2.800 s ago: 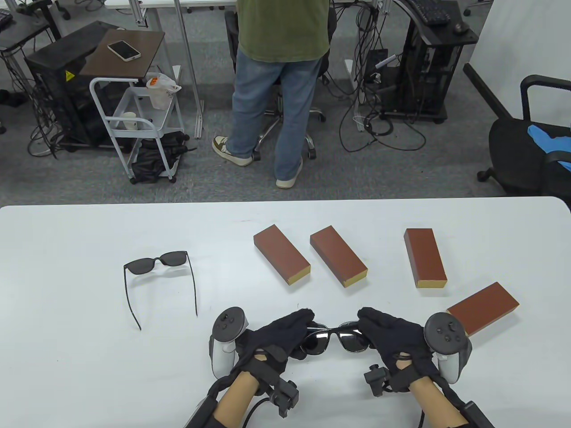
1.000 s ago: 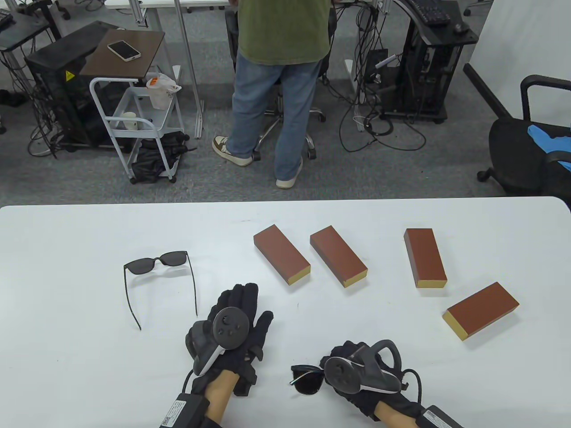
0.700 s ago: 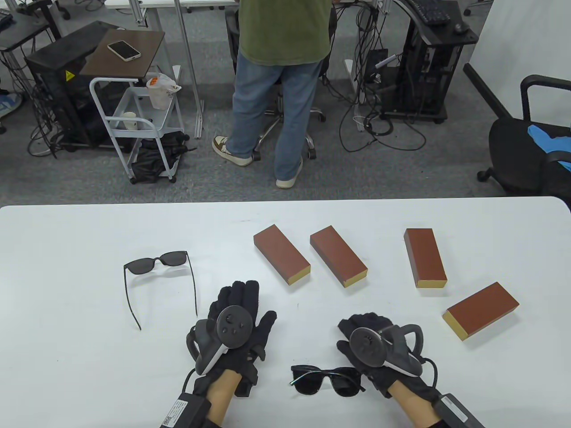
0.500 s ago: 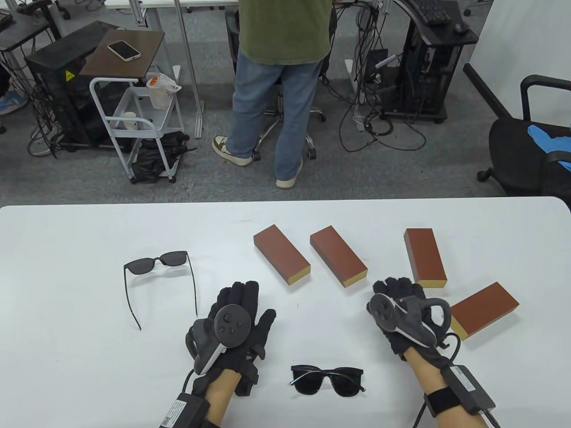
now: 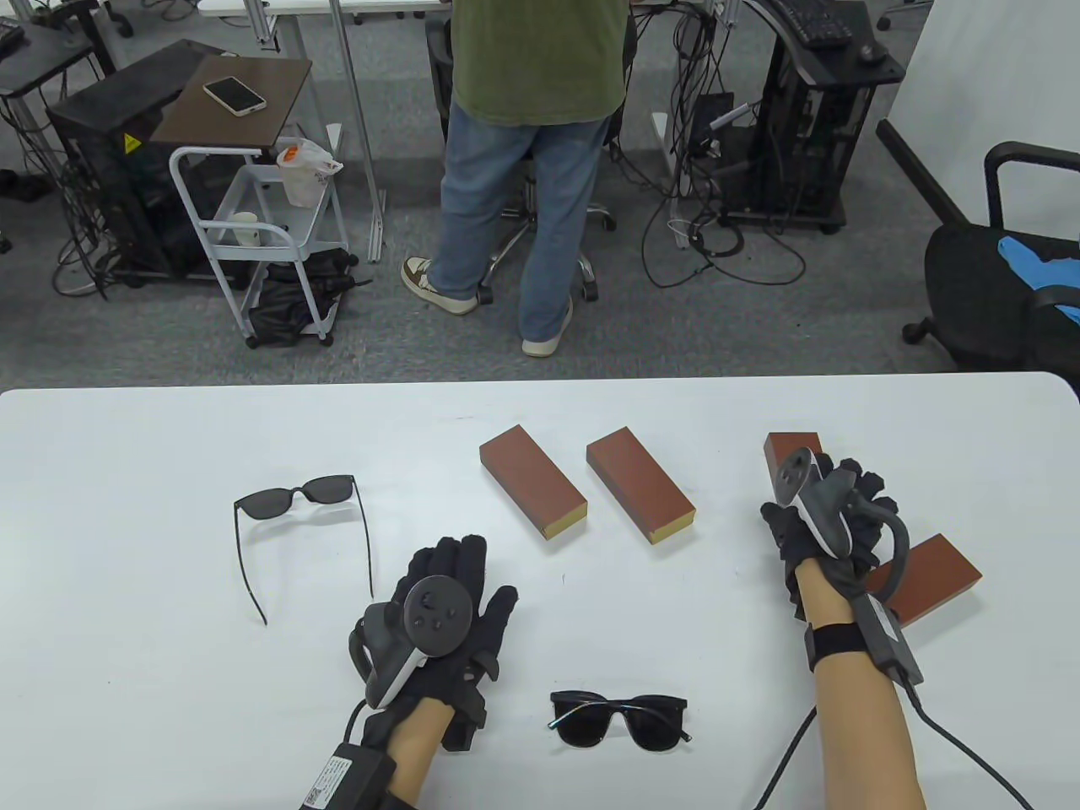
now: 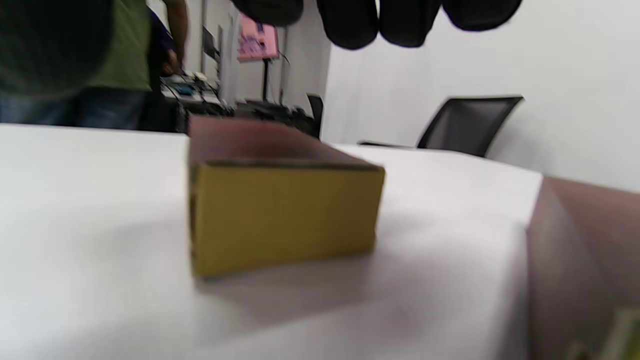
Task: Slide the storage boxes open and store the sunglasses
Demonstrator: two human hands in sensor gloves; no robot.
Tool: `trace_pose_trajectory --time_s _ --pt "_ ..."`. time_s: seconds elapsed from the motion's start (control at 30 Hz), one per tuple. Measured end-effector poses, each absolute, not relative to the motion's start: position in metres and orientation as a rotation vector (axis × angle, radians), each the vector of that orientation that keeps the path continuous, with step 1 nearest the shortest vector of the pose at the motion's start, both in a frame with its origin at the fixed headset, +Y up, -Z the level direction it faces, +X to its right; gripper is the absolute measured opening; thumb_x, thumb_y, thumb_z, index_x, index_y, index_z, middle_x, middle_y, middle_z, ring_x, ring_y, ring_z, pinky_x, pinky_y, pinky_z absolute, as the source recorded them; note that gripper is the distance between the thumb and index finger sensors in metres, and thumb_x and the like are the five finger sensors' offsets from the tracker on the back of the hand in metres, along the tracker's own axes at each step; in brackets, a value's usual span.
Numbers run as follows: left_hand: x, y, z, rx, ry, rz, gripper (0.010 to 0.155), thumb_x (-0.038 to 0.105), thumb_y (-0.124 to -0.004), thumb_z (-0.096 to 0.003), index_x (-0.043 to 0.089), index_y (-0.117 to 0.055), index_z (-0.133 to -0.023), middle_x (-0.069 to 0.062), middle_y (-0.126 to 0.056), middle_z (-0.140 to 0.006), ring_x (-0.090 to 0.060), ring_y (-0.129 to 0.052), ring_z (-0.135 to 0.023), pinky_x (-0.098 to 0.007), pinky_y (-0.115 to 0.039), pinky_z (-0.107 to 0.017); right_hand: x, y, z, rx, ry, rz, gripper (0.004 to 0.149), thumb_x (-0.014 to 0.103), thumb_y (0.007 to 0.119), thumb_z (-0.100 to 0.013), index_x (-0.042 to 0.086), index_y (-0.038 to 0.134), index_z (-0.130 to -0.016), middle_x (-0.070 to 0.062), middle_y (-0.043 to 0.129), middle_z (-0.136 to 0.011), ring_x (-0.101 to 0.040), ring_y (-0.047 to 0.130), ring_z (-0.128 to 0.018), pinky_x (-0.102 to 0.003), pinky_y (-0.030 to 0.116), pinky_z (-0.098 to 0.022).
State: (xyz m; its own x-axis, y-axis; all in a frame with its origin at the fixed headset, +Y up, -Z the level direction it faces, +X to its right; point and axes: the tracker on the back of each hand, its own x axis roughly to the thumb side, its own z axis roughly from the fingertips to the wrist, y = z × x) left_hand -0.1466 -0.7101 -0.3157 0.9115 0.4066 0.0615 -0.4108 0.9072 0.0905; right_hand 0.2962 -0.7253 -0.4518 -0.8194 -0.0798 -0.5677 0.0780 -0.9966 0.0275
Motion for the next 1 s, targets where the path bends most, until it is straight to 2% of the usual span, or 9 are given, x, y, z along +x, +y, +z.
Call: trace_pose_trajectory --time_s 0.1,0.23,0.3,0.37,0.4,0.47,0.7,0.9,1.0 --pt "-0.145 -0.709 -0.316 0.104 -0.049 0.432 0.074 0.062 -0.072 -0.044 0.031 -0.059 -0.109 -0.007 -0.059 -0.115 -0.039 -0.056 -0.106 -0.062 -0.054 -0.072 0.309 -0.734 -0.458 1.035 -0.101 -2.95 0.094 0.076 0.077 -0.019 0.044 0.036 -0.097 -0.003 0.038 -0.113 -0.035 0.043 -0.104 -0.056 0.045 -0.077" --pt "-0.146 -0.71 -0.317 0.109 -0.049 0.434 0.074 0.062 -0.072 -0.044 0.03 -0.059 -0.109 -0.007 -0.059 -0.115 -0.039 -0.056 -0.106 -0.062 -0.054 -0.072 0.317 -0.745 -0.464 1.094 -0.219 -2.952 0.093 0.076 0.077 -0.019 0.045 0.036 -0.096 -0.004 0.038 -0.113 -0.035 0.045 -0.104 -0.055 0.044 -0.077" --pt "-0.146 -0.711 -0.317 0.107 -0.047 0.434 0.074 0.062 -0.072 -0.044 0.03 -0.059 -0.109 -0.007 -0.06 -0.115 -0.039 -0.057 -0.106 -0.062 -0.055 -0.072 0.318 -0.75 -0.467 1.098 -0.239 -2.998 0.091 0.075 0.078 -0.019 0.045 0.039 -0.096 -0.004 0.045 -0.111 -0.035 0.049 -0.103 -0.056 0.046 -0.076" --pt "-0.147 -0.713 -0.318 0.103 -0.042 0.425 0.073 0.062 -0.072 -0.0439 0.03 -0.059 -0.109 -0.007 -0.06 -0.115 -0.039 -0.057 -0.106 -0.062 -0.055 -0.072 0.316 -0.754 -0.47 1.085 -0.279 -3.018 0.087 0.071 0.08 -0.021 0.04 0.047 -0.096 -0.004 0.059 -0.107 -0.034 0.054 -0.101 -0.056 0.046 -0.076" --pt "-0.148 -0.713 -0.318 0.103 -0.039 0.423 0.073 0.062 -0.072 -0.0441 0.03 -0.059 -0.109 -0.007 -0.06 -0.115 -0.039 -0.057 -0.106 -0.062 -0.055 -0.072 0.314 -0.756 -0.471 1.069 -0.29 -3.011 0.088 0.068 0.081 -0.022 0.038 0.045 -0.096 -0.005 0.063 -0.104 -0.033 0.057 -0.1 -0.056 0.047 -0.075" --pt "-0.149 -0.715 -0.319 0.102 -0.032 0.419 0.073 0.062 -0.072 -0.044 0.03 -0.059 -0.109 -0.007 -0.06 -0.115 -0.039 -0.057 -0.106 -0.062 -0.055 -0.072 0.312 -0.758 -0.471 1.045 -0.224 -3.006 0.085 0.065 0.082 -0.024 0.035 0.047 -0.096 -0.009 0.066 -0.101 -0.035 0.062 -0.096 -0.054 0.05 -0.074" --pt "-0.152 -0.717 -0.319 0.11 -0.023 0.408 0.073 0.061 -0.072 -0.044 0.03 -0.059 -0.109 -0.007 -0.059 -0.115 -0.039 -0.056 -0.106 -0.061 -0.055 -0.072 0.315 -0.756 -0.467 1.045 -0.252 -3.076 0.083 0.062 0.084 -0.025 0.037 0.049 -0.095 -0.011 0.069 -0.098 -0.036 0.069 -0.09 -0.052 0.057 -0.071" --pt "-0.152 -0.715 -0.318 0.124 -0.038 0.421 0.073 0.061 -0.072 -0.0439 0.031 -0.059 -0.109 -0.006 -0.06 -0.115 -0.038 -0.058 -0.105 -0.061 -0.056 -0.072 0.322 -0.741 -0.45 1.008 -0.052 -3.156 0.081 0.059 0.088 -0.023 0.037 0.054 -0.093 -0.009 0.071 -0.098 -0.034 0.072 -0.088 -0.049 0.063 -0.069" --pt "-0.15 -0.712 -0.316 0.146 -0.056 0.416 0.075 0.064 -0.072 -0.0426 0.031 -0.059 -0.108 -0.006 -0.062 -0.114 -0.038 -0.06 -0.104 -0.06 -0.057 -0.071 0.321 -0.729 -0.437 0.912 0.024 -3.189 0.081 0.057 0.091 -0.022 0.038 0.055 -0.092 -0.008 0.069 -0.098 -0.034 0.07 -0.09 -0.049 0.06 -0.07"
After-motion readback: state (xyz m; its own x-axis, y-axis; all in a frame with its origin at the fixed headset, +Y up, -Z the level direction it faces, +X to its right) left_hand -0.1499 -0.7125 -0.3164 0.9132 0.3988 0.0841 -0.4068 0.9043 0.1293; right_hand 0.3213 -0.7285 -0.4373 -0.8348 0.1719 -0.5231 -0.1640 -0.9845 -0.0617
